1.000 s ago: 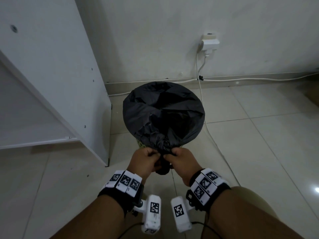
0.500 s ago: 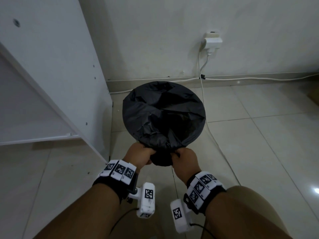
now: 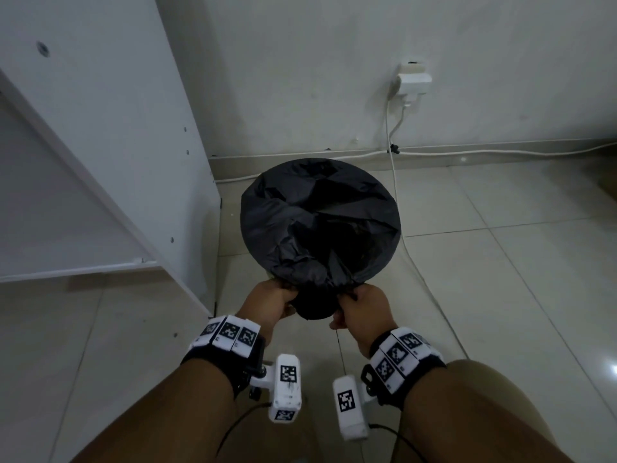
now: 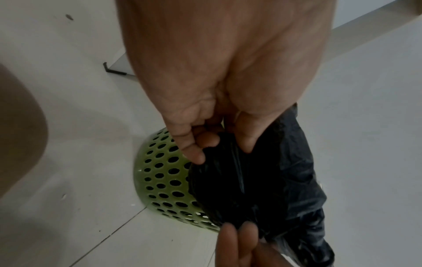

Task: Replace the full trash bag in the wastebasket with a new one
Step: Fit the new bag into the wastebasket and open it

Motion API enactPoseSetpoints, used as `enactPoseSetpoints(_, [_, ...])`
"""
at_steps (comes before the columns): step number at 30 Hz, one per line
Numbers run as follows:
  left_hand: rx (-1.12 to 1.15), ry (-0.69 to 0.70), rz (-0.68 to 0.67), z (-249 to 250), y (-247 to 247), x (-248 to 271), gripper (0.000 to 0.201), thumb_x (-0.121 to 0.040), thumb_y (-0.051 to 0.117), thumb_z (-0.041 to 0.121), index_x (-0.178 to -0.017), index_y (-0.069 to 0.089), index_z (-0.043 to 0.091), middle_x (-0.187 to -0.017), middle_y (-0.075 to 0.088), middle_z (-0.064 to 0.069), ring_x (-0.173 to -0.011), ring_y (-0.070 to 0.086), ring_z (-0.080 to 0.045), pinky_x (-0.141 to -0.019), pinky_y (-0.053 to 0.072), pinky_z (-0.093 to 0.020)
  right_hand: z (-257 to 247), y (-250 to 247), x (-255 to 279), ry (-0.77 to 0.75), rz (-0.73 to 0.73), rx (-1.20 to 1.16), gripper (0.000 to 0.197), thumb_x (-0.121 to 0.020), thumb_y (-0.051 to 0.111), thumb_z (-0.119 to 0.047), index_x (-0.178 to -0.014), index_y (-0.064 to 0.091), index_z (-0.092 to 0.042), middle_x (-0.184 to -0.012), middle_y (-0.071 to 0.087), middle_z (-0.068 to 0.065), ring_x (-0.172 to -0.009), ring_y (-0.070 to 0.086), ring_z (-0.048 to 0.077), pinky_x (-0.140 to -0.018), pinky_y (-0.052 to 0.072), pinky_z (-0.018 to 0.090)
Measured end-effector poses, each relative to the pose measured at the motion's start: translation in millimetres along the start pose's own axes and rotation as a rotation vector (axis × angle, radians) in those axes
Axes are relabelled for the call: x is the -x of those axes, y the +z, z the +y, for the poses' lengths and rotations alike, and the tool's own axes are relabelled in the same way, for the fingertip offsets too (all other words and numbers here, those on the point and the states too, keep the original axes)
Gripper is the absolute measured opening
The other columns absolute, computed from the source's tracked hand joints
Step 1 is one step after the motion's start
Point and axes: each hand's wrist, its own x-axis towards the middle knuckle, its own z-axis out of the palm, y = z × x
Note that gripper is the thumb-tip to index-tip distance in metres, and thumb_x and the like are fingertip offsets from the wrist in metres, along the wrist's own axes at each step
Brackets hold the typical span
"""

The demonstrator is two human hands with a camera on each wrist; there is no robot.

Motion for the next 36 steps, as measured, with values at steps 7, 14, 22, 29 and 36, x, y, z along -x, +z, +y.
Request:
enactPoseSetpoints(7, [0.15,0.02,0.004,-21.0,-4.1,8.3,0.019,-0.094,0.059,-0.001,-0.109,0.066,-0.011,-0.1,0.068,-0.018,-0.086,0.064,-0.022,-0.081,0.056,-0.028,8.7,-2.6,10.2,0.152,-0.028,-0.428,0.021,-0.09,0.049,0.017,-0.08,0.06,0.002,-0.08,0.067,0.022,-0.075,0.07,0.032,-0.073,0.061,0.038])
enactPoseSetpoints(14, [-0.225,0.346,-0.011,-29.0,-5.8,26.8,0.023,-0.088,0.073,0.008,-0.086,0.079,0.03,-0.092,0.079,0.009,-0.09,0.072,-0.004,-0.087,0.051,-0.024,19.1,5.1,8.8,0.027,-0.042,-0.125,0.017,-0.077,0.064,-0.016,-0.072,0.066,0.0,-0.068,0.062,0.016,-0.071,0.061,0.033,-0.07,0.051,0.041])
enactPoseSetpoints(22, [-0.309,0.49,-0.099,-10.9,18.4,29.1,0.038,-0.094,0.056,-0.004,-0.099,0.075,0.028,-0.092,0.073,0.012,-0.088,0.071,-0.01,-0.081,0.058,-0.029,-1.5,24.1,9.7,-0.026,-0.159,-0.237,0.026,-0.083,0.06,-0.019,-0.095,0.072,0.001,-0.092,0.069,0.03,-0.086,0.067,0.042,-0.077,0.055,0.054])
enactPoseSetpoints(29, [-0.095,0.281,-0.026,1.2,27.8,8.3,0.023,-0.101,0.048,0.002,-0.103,0.069,0.011,-0.1,0.072,-0.022,-0.079,0.074,-0.031,-0.069,0.061,-0.033,-13.0,20.9,-14.8,0.063,-0.145,-0.31,0.026,-0.091,0.049,0.008,-0.108,0.068,0.007,-0.096,0.071,0.026,-0.073,0.068,0.032,-0.061,0.054,0.034])
enactPoseSetpoints(36, [0.022,0.218,0.141,7.2,25.3,-1.9,0.012,-0.096,0.063,0.009,-0.096,0.072,0.002,-0.079,0.074,-0.016,-0.061,0.072,-0.022,-0.055,0.057,-0.027,-12.9,10.4,-19.6,0.085,-0.175,-0.319,0.023,-0.098,0.049,-0.004,-0.108,0.071,-0.005,-0.098,0.074,0.016,-0.083,0.07,0.028,-0.067,0.058,0.035])
